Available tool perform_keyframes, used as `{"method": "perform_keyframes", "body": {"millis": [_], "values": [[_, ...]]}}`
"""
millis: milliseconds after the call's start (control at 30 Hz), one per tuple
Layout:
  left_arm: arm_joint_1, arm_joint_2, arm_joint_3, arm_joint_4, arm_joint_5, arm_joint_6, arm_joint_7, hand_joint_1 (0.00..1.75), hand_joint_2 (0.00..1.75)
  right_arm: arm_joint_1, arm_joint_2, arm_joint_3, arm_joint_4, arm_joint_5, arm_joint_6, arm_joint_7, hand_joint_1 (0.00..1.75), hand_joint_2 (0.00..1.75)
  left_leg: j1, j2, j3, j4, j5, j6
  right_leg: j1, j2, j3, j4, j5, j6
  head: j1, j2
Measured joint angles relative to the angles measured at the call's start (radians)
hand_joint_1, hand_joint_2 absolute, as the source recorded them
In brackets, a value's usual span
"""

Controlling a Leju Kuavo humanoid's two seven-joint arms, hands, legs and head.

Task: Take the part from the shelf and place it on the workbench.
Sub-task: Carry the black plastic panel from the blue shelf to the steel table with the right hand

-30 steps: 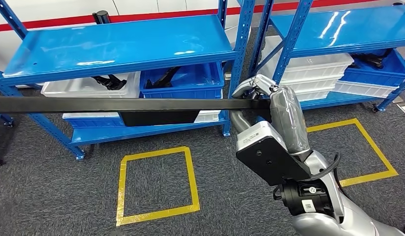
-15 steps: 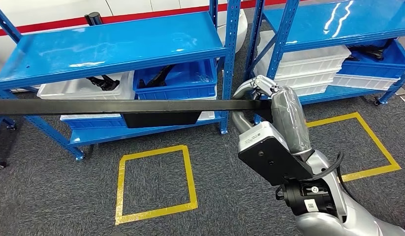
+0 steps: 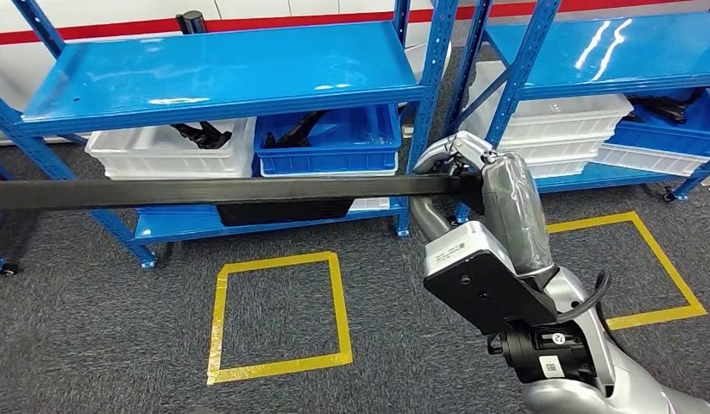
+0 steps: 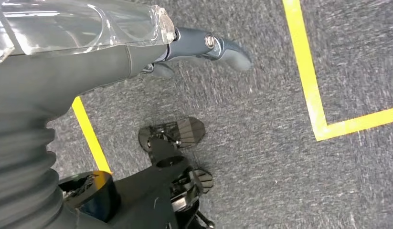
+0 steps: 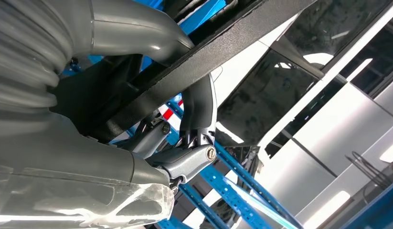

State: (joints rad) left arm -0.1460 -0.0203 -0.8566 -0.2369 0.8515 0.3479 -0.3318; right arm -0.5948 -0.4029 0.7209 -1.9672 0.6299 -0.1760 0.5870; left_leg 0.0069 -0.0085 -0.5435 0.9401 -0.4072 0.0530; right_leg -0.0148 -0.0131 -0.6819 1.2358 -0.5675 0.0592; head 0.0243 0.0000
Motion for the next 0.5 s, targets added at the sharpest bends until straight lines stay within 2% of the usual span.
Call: {"method": "perform_keyframes", "body": {"millis": [33, 67, 100, 167, 200, 233, 333, 433, 467, 500], "values": [[0.002, 0.0, 0.0, 0.0, -0.001, 0.0, 0.002, 0.0, 1.75, 0.002, -0.003, 0.0, -0.002, 0.001, 0.002, 0.002, 1.75, 1.75, 0.0, -0.006, 0.0, 0.001, 0.0, 0.0, -0.001, 0.0, -0.009, 0.021, 0.001, 0.001, 0.0, 0.0], [0.004, -0.001, -0.001, 0.0, -0.002, -0.001, 0.003, 0.0, 1.75, 0.003, -0.006, 0.0, -0.004, 0.004, 0.005, 0.004, 1.75, 1.75, 0.002, -0.013, 0.0, 0.002, 0.0, 0.0, -0.002, 0.001, 0.003, 0.0, 0.021, 0.002, 0.0, 0.0], [0.005, -0.001, -0.001, 0.0, -0.004, -0.001, 0.004, 0.0, 1.75, 0.004, -0.01, 0.0, -0.008, 0.006, 0.008, 0.006, 1.75, 1.75, 0.003, -0.021, 0.0, 0.004, 0.0, -0.002, -0.005, 0.007, 0.032, -0.057, 0.054, 0.002, 0.0, 0.0], [0.004, -0.002, -0.001, 0.0, -0.005, -0.001, 0.004, 0.0, 1.75, 0.004, -0.015, -0.002, -0.017, 0.01, 0.012, 0.009, 1.75, 1.75, 0.003, -0.037, -0.004, 0.012, -0.002, -0.008, -0.012, 0.04, 0.1, -0.197, 0.109, 0.001, 0.0, 0.0], [0.002, -0.003, -0.001, 0.0, -0.005, -0.001, 0.003, 0.0, 1.75, 0.006, -0.017, -0.003, -0.022, 0.012, 0.015, 0.009, 1.75, 1.75, 0.002, -0.045, -0.009, 0.015, -0.002, -0.014, -0.013, 0.054, 0.12, -0.24, 0.12, 0.0, 0.0, 0.0], [0.001, -0.003, -0.001, 0.0, -0.005, 0.0, 0.0, 0.0, 1.75, 0.008, -0.019, -0.004, -0.026, 0.014, 0.016, 0.009, 1.75, 1.75, 0.001, -0.052, -0.014, 0.017, -0.001, -0.021, -0.013, 0.063, 0.128, -0.261, 0.121, -0.003, 0.0, 0.0], [0.002, -0.002, -0.001, 0.0, 0.001, 0.007, -0.01, 0.0, 1.75, 0.012, -0.023, -0.005, -0.035, 0.02, 0.018, 0.004, 1.75, 1.75, 0.004, -0.069, -0.025, 0.015, 0.006, -0.036, -0.01, 0.047, 0.124, -0.264, 0.125, -0.017, 0.0, 0.0], [0.002, -0.001, -0.001, 0.0, 0.003, 0.009, -0.014, 0.0, 1.75, 0.012, -0.023, -0.005, -0.037, 0.021, 0.018, 0.001, 1.75, 1.75, 0.005, -0.072, -0.027, 0.016, 0.006, -0.039, -0.012, 0.041, 0.123, -0.267, 0.128, -0.022, 0.0, 0.0], [0.001, -0.001, -0.001, 0.0, 0.006, 0.011, -0.018, 0.0, 1.75, 0.011, -0.023, -0.005, -0.038, 0.02, 0.018, -0.003, 1.75, 1.75, 0.005, -0.06, -0.039, 0.042, -0.011, -0.042, -0.013, 0.035, 0.123, -0.267, 0.128, -0.025, -0.002, 0.0], [-0.004, 0.0, -0.001, 0.0, 0.009, 0.013, -0.024, 0.0, 1.75, 0.009, -0.023, -0.005, -0.038, 0.019, 0.018, -0.01, 1.75, 1.75, 0.006, -0.044, -0.074, 0.121, -0.049, -0.046, -0.012, 0.023, 0.123, -0.268, 0.129, -0.03, -0.005, 0.0]]}}
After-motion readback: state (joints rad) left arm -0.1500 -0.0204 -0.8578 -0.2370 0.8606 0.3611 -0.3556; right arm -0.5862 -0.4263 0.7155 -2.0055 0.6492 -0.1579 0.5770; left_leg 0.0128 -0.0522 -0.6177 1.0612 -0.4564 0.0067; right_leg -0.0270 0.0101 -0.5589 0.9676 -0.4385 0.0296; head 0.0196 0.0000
